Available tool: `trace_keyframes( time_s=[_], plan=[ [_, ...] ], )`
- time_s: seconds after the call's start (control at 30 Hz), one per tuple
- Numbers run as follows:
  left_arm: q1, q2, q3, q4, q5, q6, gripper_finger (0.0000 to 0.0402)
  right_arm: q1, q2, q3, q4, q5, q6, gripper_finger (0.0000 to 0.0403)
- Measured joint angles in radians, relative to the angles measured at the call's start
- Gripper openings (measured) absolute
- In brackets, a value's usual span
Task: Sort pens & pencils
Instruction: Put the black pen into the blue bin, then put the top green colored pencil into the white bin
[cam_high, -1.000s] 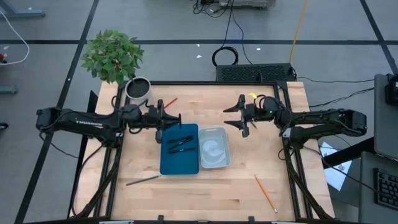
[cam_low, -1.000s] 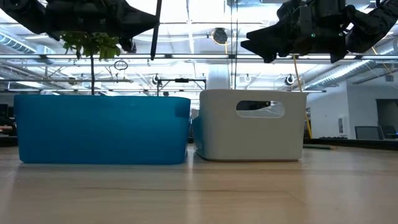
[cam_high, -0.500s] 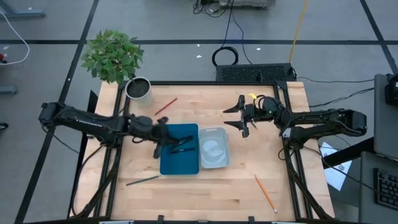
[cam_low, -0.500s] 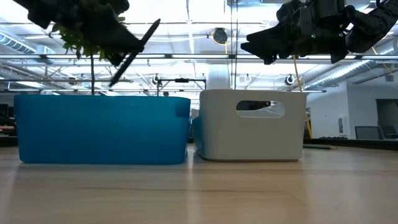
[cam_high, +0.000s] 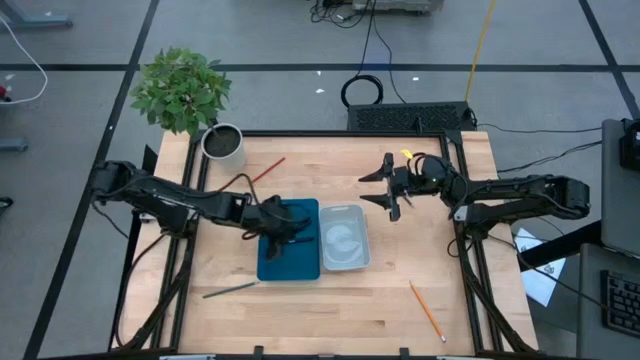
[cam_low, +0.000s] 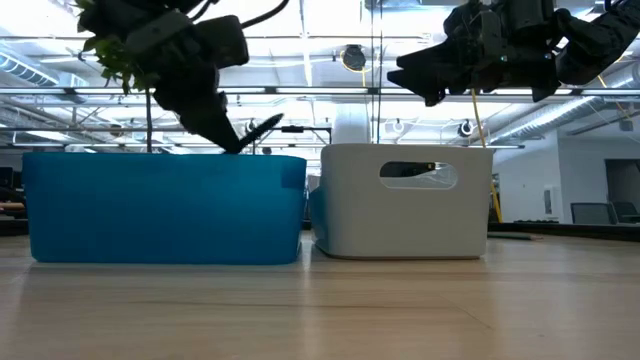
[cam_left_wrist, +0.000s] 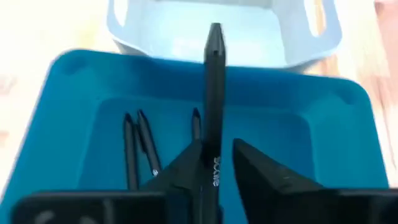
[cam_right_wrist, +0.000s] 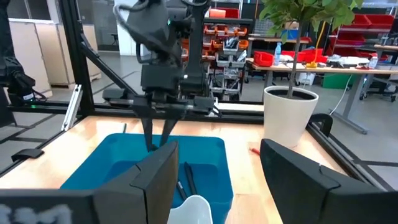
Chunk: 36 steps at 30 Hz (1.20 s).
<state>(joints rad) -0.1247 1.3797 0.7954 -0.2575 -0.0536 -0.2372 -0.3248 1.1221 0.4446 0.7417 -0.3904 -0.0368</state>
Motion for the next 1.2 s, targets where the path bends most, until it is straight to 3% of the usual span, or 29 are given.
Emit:
trace_keyframes(
  time_s=[0.17,0.3,0.47,0.63,0.83,1.03,1.2],
  plan=[
    [0.019,-0.003,0.001,-0.029,0.000,-0.003,0.0155,0.000,0.000,0.000,-0.010,0.000,0.000,0.0215],
    [0.020,-0.006,0.001,-0.051,0.000,-0.007,0.0176,0.000,0.000,0.000,-0.014,0.000,0.000,0.0215],
    [0.020,-0.054,0.001,-0.026,-0.020,0.122,0.0174,0.000,0.000,0.000,-0.012,0.000,0.013,0.0215],
    [0.020,-0.178,-0.004,0.034,-0.155,0.212,0.0153,0.009,0.000,0.000,-0.009,0.003,0.025,0.0215],
    [0.024,-0.369,-0.159,0.241,-0.292,0.271,0.0126,0.032,0.000,0.000,-0.007,0.018,0.000,0.0215],
    [0.058,-0.569,-0.374,0.504,-0.289,0.275,0.0114,0.046,0.000,0.000,-0.009,0.083,-0.031,0.0215],
    [0.083,-0.672,-0.478,0.551,-0.228,0.269,0.0113,0.046,0.000,0.000,0.000,0.087,-0.029,0.0215]
  ],
)
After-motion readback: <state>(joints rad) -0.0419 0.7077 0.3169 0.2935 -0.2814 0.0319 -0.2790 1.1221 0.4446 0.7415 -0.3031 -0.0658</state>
